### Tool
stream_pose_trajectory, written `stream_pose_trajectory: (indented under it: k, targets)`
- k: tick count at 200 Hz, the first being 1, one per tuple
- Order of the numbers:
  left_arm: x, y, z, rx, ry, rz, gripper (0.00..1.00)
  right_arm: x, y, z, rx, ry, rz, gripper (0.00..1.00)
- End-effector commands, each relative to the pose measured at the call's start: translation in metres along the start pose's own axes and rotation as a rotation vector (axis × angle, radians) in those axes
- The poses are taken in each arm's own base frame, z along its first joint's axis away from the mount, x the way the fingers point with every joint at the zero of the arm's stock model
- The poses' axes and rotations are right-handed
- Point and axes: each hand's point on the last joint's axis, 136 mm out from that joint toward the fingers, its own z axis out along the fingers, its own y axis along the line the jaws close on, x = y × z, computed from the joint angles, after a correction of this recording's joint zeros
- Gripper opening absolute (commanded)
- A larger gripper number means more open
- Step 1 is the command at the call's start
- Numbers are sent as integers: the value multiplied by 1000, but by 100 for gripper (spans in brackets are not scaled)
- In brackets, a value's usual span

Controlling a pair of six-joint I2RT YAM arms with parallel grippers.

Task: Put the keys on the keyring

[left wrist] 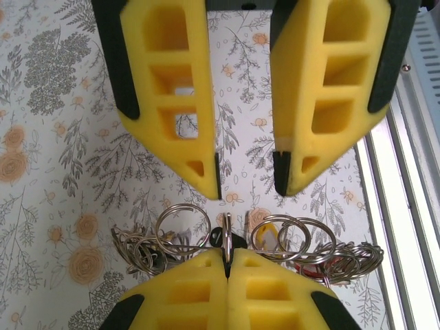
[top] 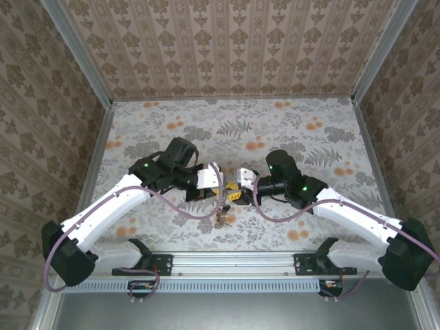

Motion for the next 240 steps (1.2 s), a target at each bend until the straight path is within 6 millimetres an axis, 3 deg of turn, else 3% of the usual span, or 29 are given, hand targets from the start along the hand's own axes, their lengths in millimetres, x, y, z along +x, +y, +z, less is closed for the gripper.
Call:
stream_pose_trajectory:
  k: [1, 98, 134, 141, 173, 240]
  targets:
    - [-18, 0, -7, 15, -40, 48, 0, -1, -4, 4, 2, 14, 11, 30]
    - [-29, -7, -6, 83, -84, 57, 0, -8, -4, 11, -31, -39, 65, 20]
    - [-27, -4, -5, 72, -78, 54, 0, -9, -1, 9, -35, -39, 57, 5]
    - [-27, -4, -6, 68, -82, 52, 2, -9, -1, 8, -35, -42, 57, 0]
    - [-28, -2, -11, 49, -120, 26, 18, -22, -4, 6, -12, -139, 66, 0]
    - [-23, -3, -20, 25, -162, -10, 23, -53, -11, -9, 46, -343, 51, 0]
